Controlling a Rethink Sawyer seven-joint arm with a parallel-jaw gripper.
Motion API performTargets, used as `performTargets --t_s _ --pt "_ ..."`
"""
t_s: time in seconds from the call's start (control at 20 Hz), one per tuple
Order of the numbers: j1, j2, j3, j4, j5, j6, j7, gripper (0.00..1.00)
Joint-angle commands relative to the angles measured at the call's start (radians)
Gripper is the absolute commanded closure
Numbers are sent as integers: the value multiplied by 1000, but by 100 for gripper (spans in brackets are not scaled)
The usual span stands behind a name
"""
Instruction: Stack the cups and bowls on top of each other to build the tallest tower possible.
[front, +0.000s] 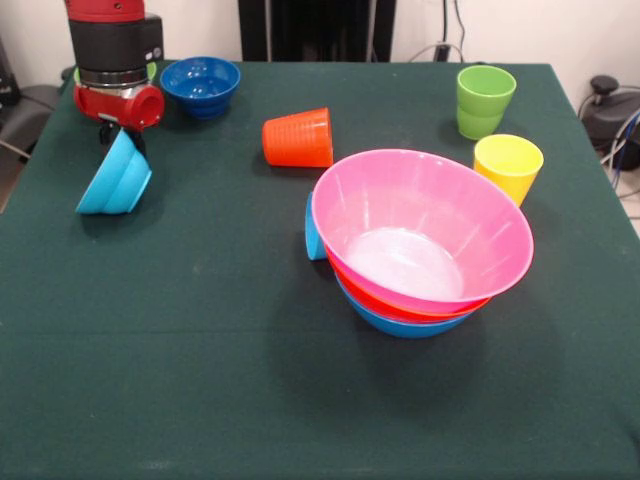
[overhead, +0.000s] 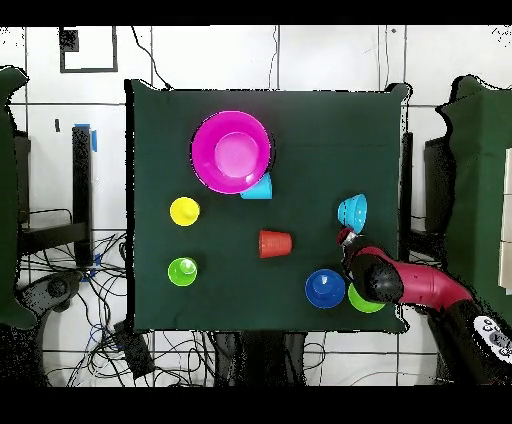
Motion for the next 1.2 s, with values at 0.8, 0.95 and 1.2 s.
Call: performTargets --t_s 0.8,0.95,1.2 --pt "220 123 -115 -41 -75 -210 33 0" --pt "114 114 6 -2 -68 -56 -42 0" --pt "16 73 115 69 -32 94 -138 0"
